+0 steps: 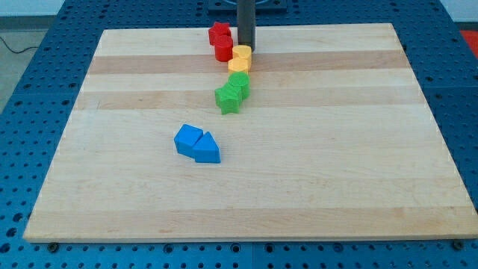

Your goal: Move red star to the top left of the red circle

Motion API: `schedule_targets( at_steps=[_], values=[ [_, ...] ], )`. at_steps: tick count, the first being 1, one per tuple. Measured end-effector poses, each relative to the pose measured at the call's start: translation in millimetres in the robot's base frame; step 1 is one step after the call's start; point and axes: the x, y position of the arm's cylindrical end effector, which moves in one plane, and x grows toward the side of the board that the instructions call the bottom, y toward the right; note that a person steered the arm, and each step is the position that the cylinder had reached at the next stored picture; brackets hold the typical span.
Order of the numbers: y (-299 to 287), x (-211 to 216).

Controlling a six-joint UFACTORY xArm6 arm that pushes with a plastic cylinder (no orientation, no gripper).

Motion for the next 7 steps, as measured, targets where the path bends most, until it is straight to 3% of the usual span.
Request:
schedule_targets(
  at_steps=[2, 4, 7],
  values=[
    [-6, -1],
    [14, -49],
    [-57, -56]
  ],
)
